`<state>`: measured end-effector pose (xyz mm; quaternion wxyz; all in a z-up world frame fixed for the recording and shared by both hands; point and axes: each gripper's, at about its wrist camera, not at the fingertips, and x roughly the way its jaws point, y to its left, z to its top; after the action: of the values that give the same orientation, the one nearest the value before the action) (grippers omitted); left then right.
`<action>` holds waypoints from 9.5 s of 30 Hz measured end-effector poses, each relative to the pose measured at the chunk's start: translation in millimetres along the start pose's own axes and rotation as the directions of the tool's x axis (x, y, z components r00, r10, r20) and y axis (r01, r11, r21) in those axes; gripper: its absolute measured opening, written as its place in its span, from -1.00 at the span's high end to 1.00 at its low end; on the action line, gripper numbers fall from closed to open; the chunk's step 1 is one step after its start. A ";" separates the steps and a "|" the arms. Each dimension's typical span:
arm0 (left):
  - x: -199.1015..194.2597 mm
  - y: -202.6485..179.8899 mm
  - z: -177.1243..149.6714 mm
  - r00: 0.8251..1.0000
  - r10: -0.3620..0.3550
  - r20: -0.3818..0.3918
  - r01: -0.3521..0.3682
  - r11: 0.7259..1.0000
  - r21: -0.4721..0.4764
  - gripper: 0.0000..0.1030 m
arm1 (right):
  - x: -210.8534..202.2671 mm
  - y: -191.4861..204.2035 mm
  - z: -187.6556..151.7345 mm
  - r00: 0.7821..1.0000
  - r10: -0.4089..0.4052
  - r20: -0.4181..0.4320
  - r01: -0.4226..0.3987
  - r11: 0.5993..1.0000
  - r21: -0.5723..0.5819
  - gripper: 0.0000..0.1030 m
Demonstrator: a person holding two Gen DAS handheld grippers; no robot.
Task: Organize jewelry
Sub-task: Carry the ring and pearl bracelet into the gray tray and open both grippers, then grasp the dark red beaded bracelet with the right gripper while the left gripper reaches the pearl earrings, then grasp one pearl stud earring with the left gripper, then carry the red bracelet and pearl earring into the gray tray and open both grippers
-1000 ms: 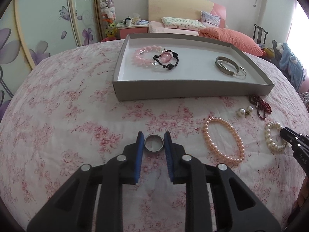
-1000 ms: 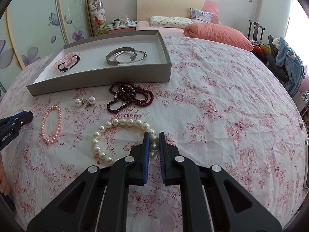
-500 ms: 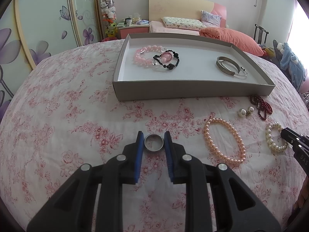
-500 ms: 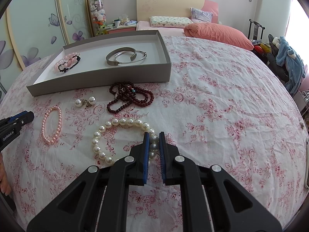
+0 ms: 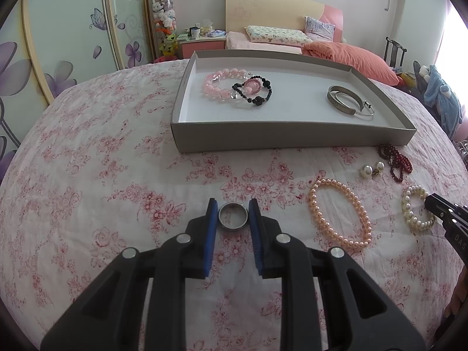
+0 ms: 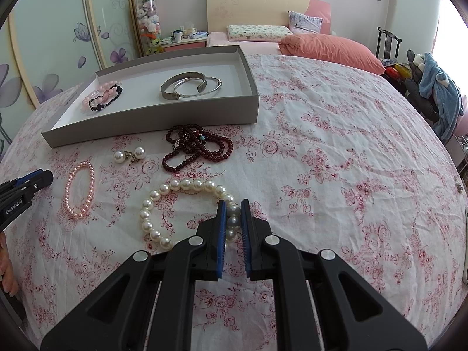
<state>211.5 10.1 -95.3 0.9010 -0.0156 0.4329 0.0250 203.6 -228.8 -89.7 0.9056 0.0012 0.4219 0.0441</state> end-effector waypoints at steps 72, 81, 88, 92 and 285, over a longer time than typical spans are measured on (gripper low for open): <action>-87.7 -25.0 73.6 0.891 -0.015 0.454 -0.009 0.999 0.051 0.57 | -83.5 41.7 112.1 0.850 0.203 0.485 -0.200 0.978 -0.059 0.80; -46.0 -21.1 101.1 0.916 -0.034 0.401 0.025 0.999 0.026 0.57 | -48.6 46.1 136.6 0.868 0.208 0.450 -0.212 0.976 -0.042 0.80; -8.1 -21.7 119.0 0.934 -0.038 0.354 0.036 0.999 0.013 0.57 | -5.3 50.9 152.4 0.894 0.232 0.383 -0.242 0.970 -0.023 0.79; 9.2 -22.5 125.1 0.944 -0.043 0.328 0.042 0.999 0.010 0.57 | 15.8 52.8 156.3 0.907 0.239 0.346 -0.251 0.968 -0.010 0.79; -101.5 4.3 17.2 0.953 -0.152 0.263 0.166 0.986 -0.030 0.73 | -115.8 36.3 47.3 0.903 0.220 0.369 -0.197 0.975 -0.098 0.82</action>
<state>161.3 12.1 -5.3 0.9483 -0.0703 0.3076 -0.0347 162.7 -200.3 30.7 0.9594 0.0283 0.2358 0.1519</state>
